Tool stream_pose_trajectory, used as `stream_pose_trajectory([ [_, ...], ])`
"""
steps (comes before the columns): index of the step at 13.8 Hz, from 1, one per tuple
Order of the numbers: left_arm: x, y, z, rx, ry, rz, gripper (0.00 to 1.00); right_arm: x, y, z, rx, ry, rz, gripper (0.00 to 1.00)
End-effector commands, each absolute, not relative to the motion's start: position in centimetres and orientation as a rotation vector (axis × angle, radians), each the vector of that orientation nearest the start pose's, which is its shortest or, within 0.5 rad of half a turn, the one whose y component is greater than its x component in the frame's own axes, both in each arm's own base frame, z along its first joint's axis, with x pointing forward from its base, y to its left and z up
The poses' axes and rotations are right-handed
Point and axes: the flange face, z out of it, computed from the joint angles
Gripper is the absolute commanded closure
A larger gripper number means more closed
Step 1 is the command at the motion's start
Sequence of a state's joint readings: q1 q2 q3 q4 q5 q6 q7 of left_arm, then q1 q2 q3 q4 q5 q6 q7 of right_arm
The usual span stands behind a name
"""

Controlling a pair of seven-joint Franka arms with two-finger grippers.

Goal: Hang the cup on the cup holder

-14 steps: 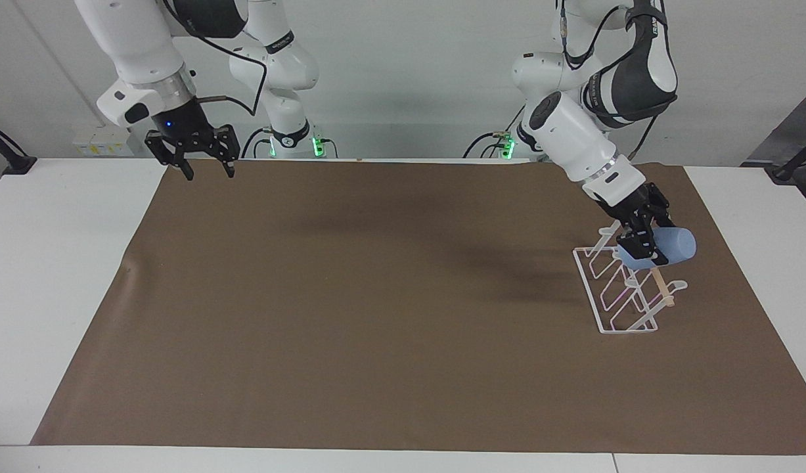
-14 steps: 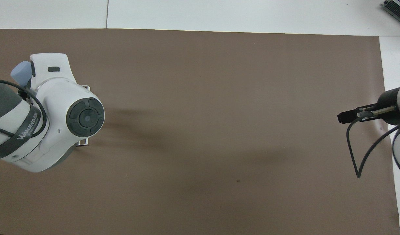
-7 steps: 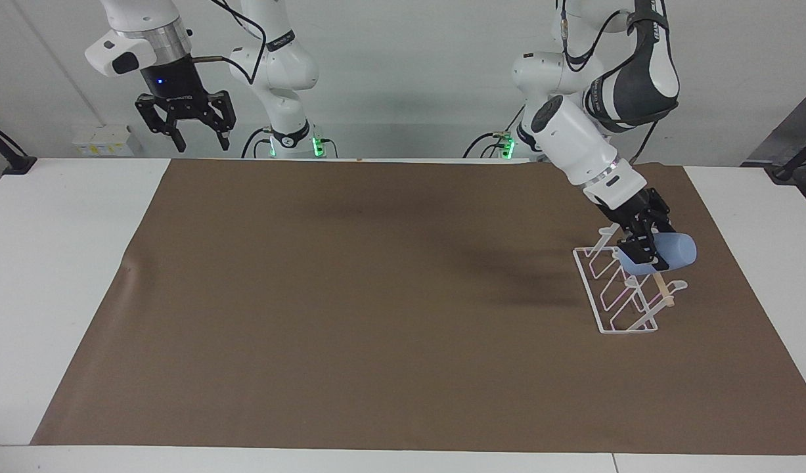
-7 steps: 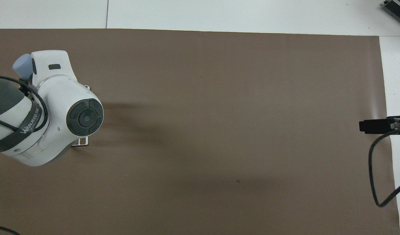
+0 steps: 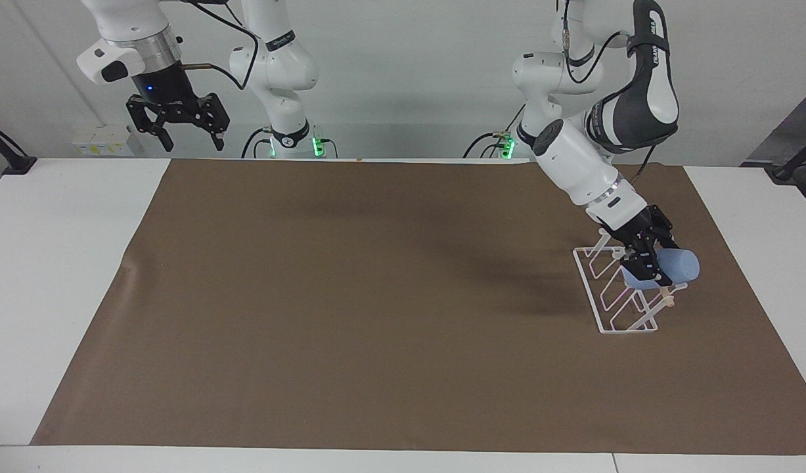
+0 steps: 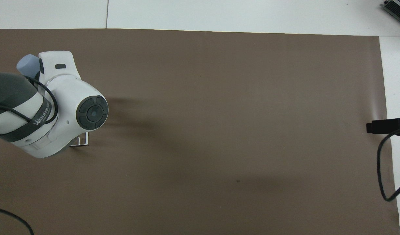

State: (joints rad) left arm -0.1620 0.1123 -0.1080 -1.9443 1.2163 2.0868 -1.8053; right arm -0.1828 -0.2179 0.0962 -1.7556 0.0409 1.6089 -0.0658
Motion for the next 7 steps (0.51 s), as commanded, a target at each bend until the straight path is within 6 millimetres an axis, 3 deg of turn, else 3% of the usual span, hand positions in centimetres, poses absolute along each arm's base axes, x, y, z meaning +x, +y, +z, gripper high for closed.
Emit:
stream_pose_trajectory([
  [1,59.4,-11.5,45.2,-2.101,-1.010,-1.225,1.00,47.9,-3.4,66.1,-3.138,0.061,-0.124,0.00],
  [7,58.4,-12.1,43.2,-2.059,-0.998,-1.250,1.00,47.9,-3.3,66.2,-3.138,0.058,-0.128,0.00],
])
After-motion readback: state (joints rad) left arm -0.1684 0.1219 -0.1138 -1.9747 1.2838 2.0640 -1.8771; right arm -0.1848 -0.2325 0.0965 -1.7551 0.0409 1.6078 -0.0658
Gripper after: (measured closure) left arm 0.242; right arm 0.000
